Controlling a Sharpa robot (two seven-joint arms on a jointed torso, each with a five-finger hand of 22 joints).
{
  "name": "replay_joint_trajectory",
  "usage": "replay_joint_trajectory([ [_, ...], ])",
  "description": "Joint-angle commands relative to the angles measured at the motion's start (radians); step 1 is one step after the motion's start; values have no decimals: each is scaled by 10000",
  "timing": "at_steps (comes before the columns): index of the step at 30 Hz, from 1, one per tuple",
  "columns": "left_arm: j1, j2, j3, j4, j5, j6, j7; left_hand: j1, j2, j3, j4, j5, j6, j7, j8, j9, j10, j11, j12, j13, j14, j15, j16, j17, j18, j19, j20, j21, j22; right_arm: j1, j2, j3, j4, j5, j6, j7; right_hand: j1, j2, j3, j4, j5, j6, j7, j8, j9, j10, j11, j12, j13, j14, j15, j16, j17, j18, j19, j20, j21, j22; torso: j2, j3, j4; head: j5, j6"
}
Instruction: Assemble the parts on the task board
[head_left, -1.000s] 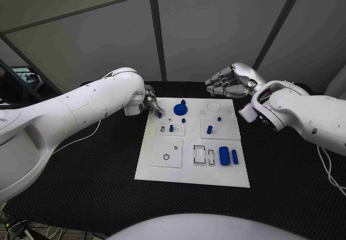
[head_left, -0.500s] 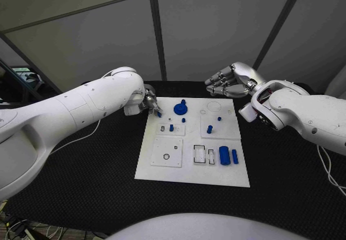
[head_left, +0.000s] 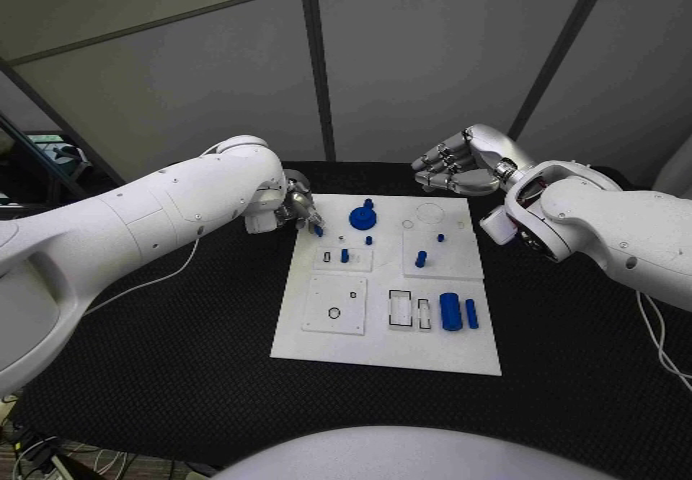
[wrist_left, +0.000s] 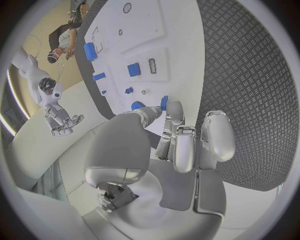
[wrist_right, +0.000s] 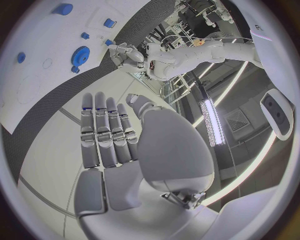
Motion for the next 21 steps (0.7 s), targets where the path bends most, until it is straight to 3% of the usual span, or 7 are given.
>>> replay_joint_trajectory([
  [1,18,-173,4,311,409,-295,437,-9,-183,1226,-1285,313,143,-34,68,32,283,-118,147,186,867,-73,106,2148,-227,131,-3,156,742,15,1,5,-2,-9,47,68,-95,27,44,45,24,7,31,12,7,-29,35,46,-13,52,-10,-46,-11,31,59,-9,-61,-15,-1,1,-5,-1,14],
  [10,-11,-917,-3,1701,459,-1090,697,-157,-411,1314,-1461,772,413,-137,51,46,719,-222,291,447,944,-167,227,2344,-301,332,-94,470,972,15,-26,5,-6,-18,21,64,-101,31,46,49,24,8,31,13,8,-29,36,46,-12,53,-9,-46,-12,31,61,-8,-65,-17,1,-2,0,53,29],
  [21,-374,-1815,-21,3276,-477,-2042,698,-191,-447,1331,-1478,817,462,-157,47,51,814,-243,337,522,939,-187,216,2327,-327,398,-112,582,1050,15,-50,5,-14,-131,-16,65,-101,31,46,49,24,8,31,13,8,-29,36,46,-12,53,-9,-46,-12,31,61,-8,-65,-17,-10,-2,7,92,15],
])
